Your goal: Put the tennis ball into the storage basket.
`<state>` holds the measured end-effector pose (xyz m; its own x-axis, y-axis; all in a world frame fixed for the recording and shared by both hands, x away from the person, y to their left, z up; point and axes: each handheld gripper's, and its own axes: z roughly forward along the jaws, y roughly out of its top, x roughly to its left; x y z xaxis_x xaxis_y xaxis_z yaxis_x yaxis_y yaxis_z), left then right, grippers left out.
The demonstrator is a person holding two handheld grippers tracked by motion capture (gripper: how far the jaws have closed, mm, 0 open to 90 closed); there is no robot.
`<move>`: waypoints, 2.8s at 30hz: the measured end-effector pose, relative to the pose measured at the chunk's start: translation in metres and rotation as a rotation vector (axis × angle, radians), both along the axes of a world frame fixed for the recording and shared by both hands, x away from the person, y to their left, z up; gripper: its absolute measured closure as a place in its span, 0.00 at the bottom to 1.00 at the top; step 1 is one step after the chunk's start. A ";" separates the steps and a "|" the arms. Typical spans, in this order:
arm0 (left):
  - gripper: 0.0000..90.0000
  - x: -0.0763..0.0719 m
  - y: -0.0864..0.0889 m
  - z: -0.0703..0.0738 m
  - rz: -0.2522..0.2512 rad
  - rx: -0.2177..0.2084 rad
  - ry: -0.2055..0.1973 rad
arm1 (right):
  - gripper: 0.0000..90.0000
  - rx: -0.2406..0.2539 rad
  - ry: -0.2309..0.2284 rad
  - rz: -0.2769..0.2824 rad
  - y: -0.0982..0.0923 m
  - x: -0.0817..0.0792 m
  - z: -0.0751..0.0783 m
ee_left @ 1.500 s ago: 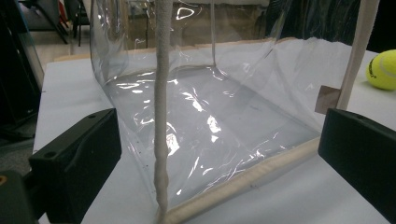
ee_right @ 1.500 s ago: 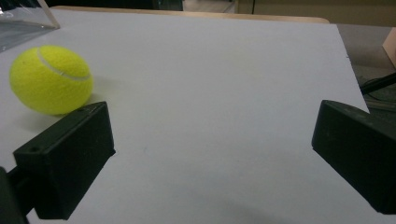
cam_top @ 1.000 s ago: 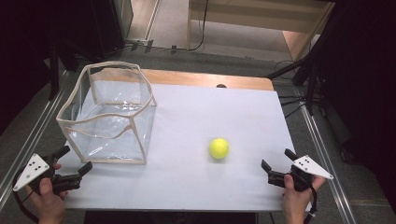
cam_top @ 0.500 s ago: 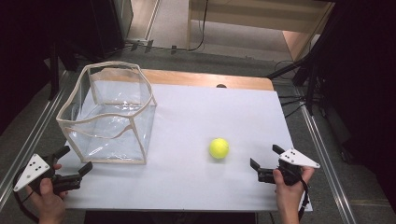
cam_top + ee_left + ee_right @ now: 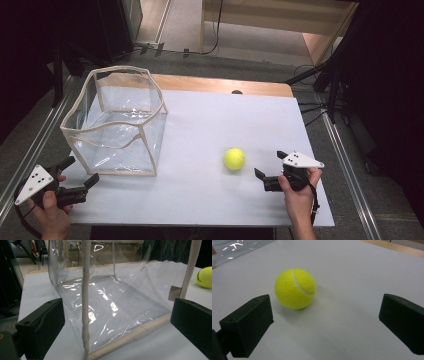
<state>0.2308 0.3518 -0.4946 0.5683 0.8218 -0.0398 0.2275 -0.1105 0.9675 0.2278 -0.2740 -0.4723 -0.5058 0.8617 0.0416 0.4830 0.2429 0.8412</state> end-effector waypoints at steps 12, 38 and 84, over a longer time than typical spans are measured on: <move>0.00 0.000 0.001 0.000 -0.001 0.002 0.000 | 0.00 -0.027 0.058 0.078 0.025 0.018 0.001; 0.00 0.000 0.001 0.000 -0.005 0.001 -0.003 | 0.00 -0.091 0.181 0.185 0.065 0.049 -0.007; 0.00 0.000 0.001 0.000 -0.002 -0.015 0.000 | 0.26 -0.193 0.353 0.159 0.093 0.079 -0.021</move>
<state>0.2310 0.3528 -0.4945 0.5702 0.8199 -0.0521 0.2270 -0.0962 0.9691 0.3069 -0.1810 -0.4931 -0.6169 0.7828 0.0813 0.6764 0.4745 0.5633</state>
